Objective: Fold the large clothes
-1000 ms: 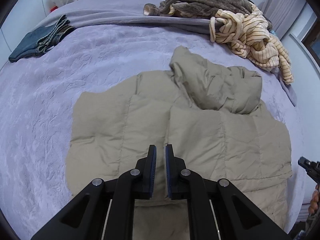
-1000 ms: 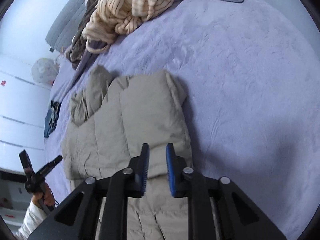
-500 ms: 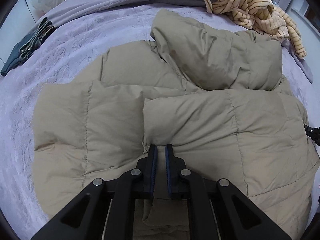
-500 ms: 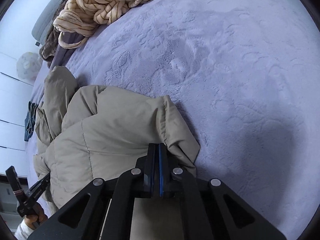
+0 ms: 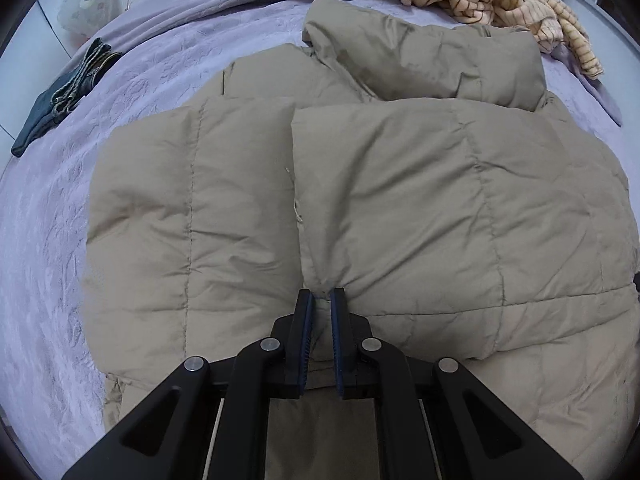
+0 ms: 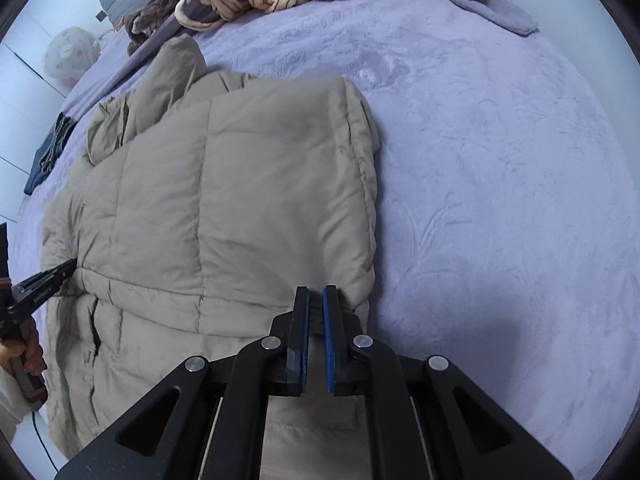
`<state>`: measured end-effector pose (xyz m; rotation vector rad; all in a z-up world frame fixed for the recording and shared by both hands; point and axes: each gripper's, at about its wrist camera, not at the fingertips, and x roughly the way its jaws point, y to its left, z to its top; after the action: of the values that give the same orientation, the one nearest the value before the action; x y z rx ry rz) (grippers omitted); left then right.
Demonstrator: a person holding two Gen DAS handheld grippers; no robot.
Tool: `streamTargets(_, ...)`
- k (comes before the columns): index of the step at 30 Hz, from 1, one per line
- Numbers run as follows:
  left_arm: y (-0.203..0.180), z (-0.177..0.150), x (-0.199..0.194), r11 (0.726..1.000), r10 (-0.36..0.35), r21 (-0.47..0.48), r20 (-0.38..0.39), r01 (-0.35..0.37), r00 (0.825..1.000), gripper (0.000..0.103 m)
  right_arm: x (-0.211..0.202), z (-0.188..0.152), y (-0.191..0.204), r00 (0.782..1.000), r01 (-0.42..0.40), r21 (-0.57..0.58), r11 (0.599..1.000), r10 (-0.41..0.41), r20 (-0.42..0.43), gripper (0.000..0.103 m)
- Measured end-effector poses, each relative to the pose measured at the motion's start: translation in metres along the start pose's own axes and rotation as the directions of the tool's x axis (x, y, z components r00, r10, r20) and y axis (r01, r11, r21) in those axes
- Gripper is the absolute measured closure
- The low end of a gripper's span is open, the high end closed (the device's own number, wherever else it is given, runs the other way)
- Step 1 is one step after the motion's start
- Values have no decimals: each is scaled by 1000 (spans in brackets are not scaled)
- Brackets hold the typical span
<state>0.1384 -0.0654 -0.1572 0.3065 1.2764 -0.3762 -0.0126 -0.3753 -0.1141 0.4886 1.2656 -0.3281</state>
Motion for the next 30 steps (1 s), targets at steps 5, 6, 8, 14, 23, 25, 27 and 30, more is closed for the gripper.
streamTargets(5,2,3,-18,1000,28,-8,-11,-29,1000,92,-12,-2,-7,1000,-10,49,999,11,-15,96)
streamTargets(6,2,1,-25,1000,27,-10,-6,-27,1000,92,-16,-4,-9,1000,-21,67,998,22,-19,92)
streamTargets(8,4,-4,-38,1000,16,-22,3,-16,1000,92,-24,-7,-14,998,-56,113,992,59,-28,71)
streamTargets(14,6,-24,-76,998,-16,-53,26,17,1000,92,-43,-22,-7,994,-98,154,983,105,-36,57)
streamTargets(23,9,-61,-105,996,22,-90,-2,-22,1000,2,-64,-47,6,987,-149,170,974,157,-35,38)
streamTargets(25,11,-69,-110,992,55,-111,11,-53,998,0,-71,-53,9,986,-160,165,973,167,-28,34)
streamTargets(27,12,-75,-113,991,47,-122,15,-45,999,0,-76,-58,13,984,-168,159,973,174,-24,25)
streamTargets(30,13,-84,-115,989,43,-143,13,-41,999,0,-84,-66,19,983,-179,150,972,183,-12,23)
